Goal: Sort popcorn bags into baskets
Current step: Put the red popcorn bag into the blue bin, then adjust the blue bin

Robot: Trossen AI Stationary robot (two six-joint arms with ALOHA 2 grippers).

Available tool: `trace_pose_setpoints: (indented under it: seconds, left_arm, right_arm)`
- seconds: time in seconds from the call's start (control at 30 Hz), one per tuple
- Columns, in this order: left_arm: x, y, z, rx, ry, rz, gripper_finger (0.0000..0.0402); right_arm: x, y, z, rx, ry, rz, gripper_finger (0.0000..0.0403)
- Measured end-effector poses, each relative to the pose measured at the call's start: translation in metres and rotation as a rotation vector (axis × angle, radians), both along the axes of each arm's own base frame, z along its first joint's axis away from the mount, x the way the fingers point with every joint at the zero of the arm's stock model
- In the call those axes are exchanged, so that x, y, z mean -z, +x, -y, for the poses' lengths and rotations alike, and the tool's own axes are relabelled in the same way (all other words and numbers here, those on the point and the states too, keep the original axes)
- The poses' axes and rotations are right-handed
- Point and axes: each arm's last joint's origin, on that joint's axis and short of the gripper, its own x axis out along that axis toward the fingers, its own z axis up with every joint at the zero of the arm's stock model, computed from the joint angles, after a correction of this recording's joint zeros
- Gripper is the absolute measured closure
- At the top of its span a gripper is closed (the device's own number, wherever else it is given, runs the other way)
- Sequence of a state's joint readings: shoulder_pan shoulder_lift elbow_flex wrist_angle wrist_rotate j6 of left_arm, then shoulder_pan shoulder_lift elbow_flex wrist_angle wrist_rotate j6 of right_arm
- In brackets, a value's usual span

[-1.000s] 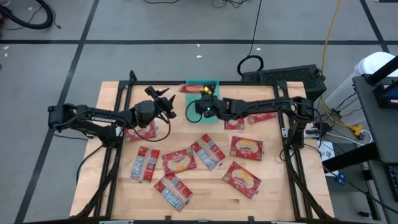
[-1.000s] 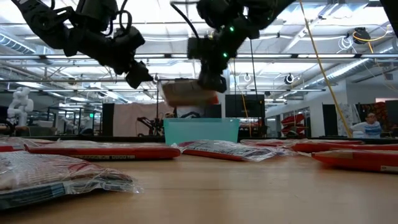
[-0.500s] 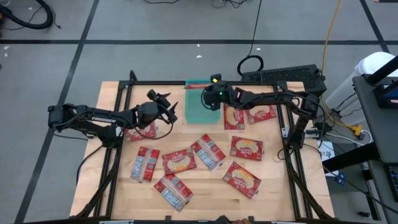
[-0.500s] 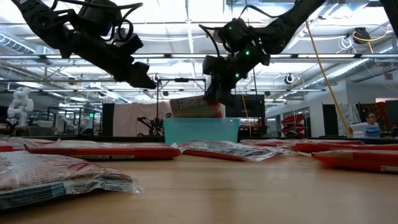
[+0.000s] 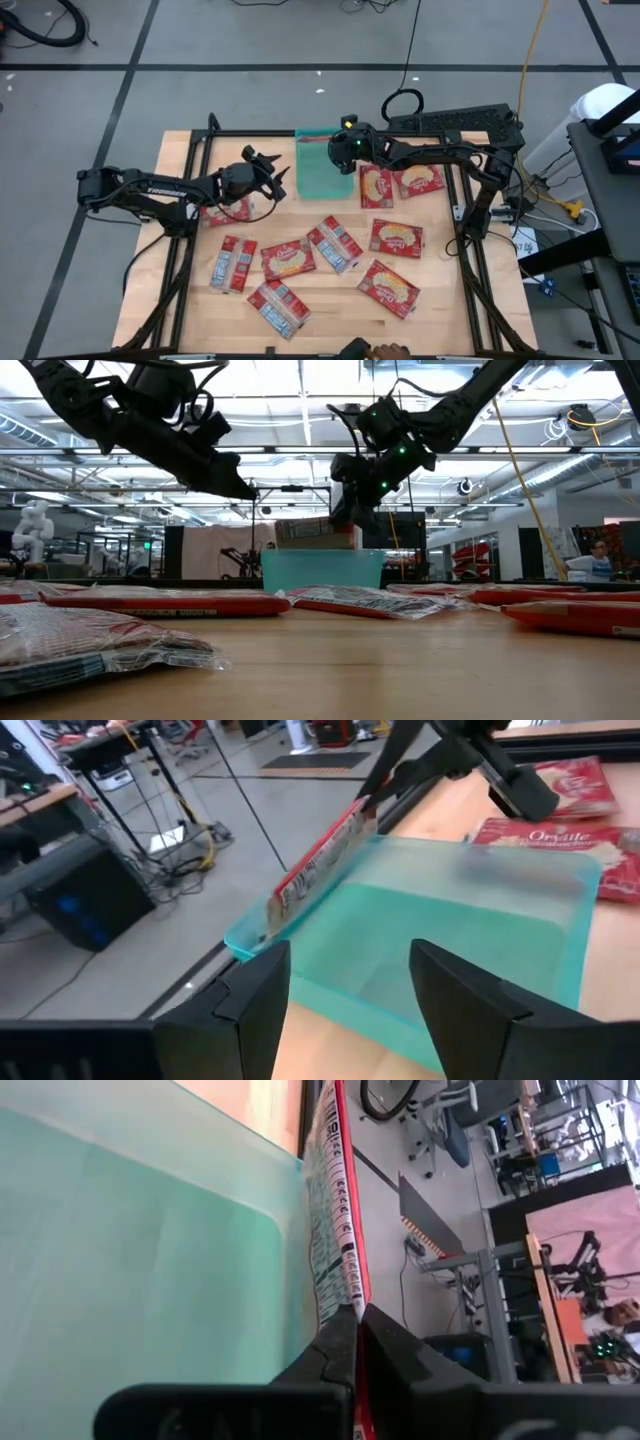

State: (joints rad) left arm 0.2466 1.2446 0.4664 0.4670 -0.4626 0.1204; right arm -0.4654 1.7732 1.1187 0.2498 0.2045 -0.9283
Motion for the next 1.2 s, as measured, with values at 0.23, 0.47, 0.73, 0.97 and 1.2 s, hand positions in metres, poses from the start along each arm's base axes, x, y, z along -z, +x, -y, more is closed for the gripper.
trace_pose_setpoints:
  seconds: [0.23,0.47,0.73,0.97,1.2]
  left_arm:
    - [0.0,-0.001,-0.003,0.01,-0.01,0.005,0.0208]
    - [0.0,-0.001,-0.003,0.01,-0.011,0.005,0.0207]
    - [0.001,0.0,-0.002,0.05,-0.033,0.007,0.0201]
    - [0.007,0.0,0.003,0.181,-0.142,-0.015,0.022]
    - [0.009,0.006,0.027,0.517,-0.259,-0.012,0.0252]
  right_arm:
    - [0.001,-0.004,0.007,0.018,0.062,0.028,0.0358]
    - [0.004,-0.008,0.011,0.046,0.118,0.029,0.0295]
    - [-0.012,-0.009,0.006,0.106,0.191,0.17,0.0269]
    - [-0.04,-0.021,-0.019,0.194,0.409,0.278,0.0272]
    - [-0.033,-0.032,-0.064,0.17,0.574,0.247,0.0273]
